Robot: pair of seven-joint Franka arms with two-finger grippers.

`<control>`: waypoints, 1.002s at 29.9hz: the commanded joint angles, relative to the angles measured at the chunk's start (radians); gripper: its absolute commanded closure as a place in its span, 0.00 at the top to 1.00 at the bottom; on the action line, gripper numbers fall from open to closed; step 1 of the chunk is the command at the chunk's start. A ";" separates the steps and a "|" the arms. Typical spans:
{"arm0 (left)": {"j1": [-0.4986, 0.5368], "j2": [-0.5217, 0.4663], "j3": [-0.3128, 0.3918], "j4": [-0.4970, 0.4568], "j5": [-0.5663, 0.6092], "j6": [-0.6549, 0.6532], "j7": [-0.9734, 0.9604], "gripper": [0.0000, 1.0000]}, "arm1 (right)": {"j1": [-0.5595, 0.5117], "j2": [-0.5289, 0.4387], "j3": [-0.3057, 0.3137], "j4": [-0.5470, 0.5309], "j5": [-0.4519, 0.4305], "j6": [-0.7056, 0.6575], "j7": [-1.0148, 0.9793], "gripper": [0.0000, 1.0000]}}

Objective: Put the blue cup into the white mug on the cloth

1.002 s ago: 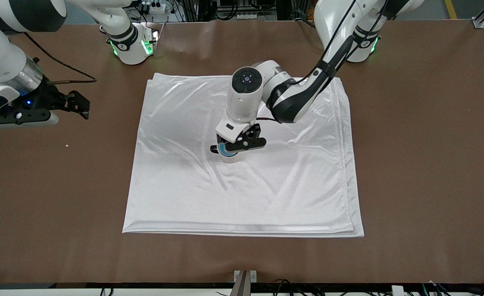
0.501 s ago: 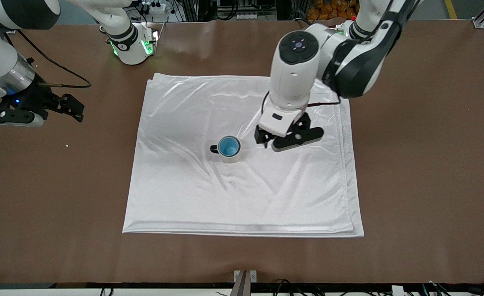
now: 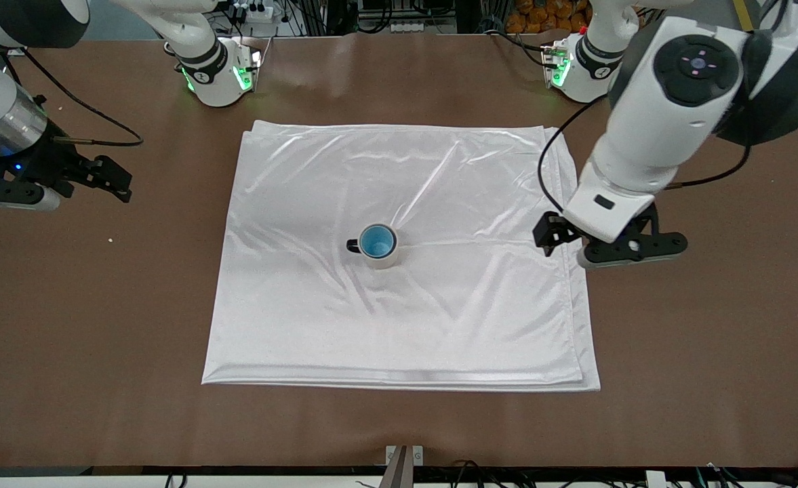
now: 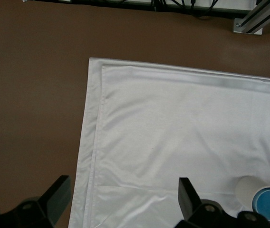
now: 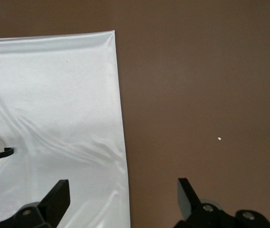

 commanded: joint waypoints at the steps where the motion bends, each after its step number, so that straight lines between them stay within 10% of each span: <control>1: 0.064 -0.044 -0.013 -0.028 -0.043 -0.034 0.047 1.00 | -0.032 0.007 0.013 0.020 0.041 -0.017 0.010 1.00; 14: 0.190 -0.058 -0.043 -0.025 -0.079 -0.060 0.151 1.00 | -0.040 0.009 0.013 0.019 0.043 -0.007 -0.002 1.00; 22: 0.048 -0.093 0.217 -0.027 -0.211 -0.098 0.264 1.00 | -0.031 0.007 -0.015 0.017 0.043 -0.013 -0.002 1.00; 30: 0.112 -0.127 0.219 -0.040 -0.216 -0.149 0.367 1.00 | -0.028 0.007 -0.068 0.011 0.044 -0.016 -0.051 1.00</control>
